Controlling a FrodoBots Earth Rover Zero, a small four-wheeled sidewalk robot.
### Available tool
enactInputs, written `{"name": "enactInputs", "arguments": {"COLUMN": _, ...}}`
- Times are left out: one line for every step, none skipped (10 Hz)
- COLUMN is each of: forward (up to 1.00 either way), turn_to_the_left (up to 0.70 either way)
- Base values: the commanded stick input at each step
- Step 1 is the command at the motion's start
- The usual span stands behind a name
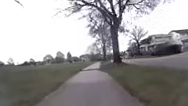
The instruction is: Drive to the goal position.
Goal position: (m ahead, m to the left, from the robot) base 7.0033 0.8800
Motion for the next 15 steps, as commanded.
{"name": "enactInputs", "arguments": {"forward": 1.0, "turn_to_the_left": 0.0}}
{"name": "enactInputs", "arguments": {"forward": 1.0, "turn_to_the_left": 0.0}}
{"name": "enactInputs", "arguments": {"forward": 1.0, "turn_to_the_left": 0.0}}
{"name": "enactInputs", "arguments": {"forward": 1.0, "turn_to_the_left": 0.0}}
{"name": "enactInputs", "arguments": {"forward": 1.0, "turn_to_the_left": 0.0}}
{"name": "enactInputs", "arguments": {"forward": 1.0, "turn_to_the_left": 0.0}}
{"name": "enactInputs", "arguments": {"forward": 1.0, "turn_to_the_left": 0.0}}
{"name": "enactInputs", "arguments": {"forward": 1.0, "turn_to_the_left": 0.0}}
{"name": "enactInputs", "arguments": {"forward": 1.0, "turn_to_the_left": 0.0}}
{"name": "enactInputs", "arguments": {"forward": 1.0, "turn_to_the_left": 0.0}}
{"name": "enactInputs", "arguments": {"forward": 1.0, "turn_to_the_left": 0.0}}
{"name": "enactInputs", "arguments": {"forward": 1.0, "turn_to_the_left": 0.0}}
{"name": "enactInputs", "arguments": {"forward": 1.0, "turn_to_the_left": 0.0}}
{"name": "enactInputs", "arguments": {"forward": 1.0, "turn_to_the_left": 0.0}}
{"name": "enactInputs", "arguments": {"forward": 1.0, "turn_to_the_left": 0.19}}
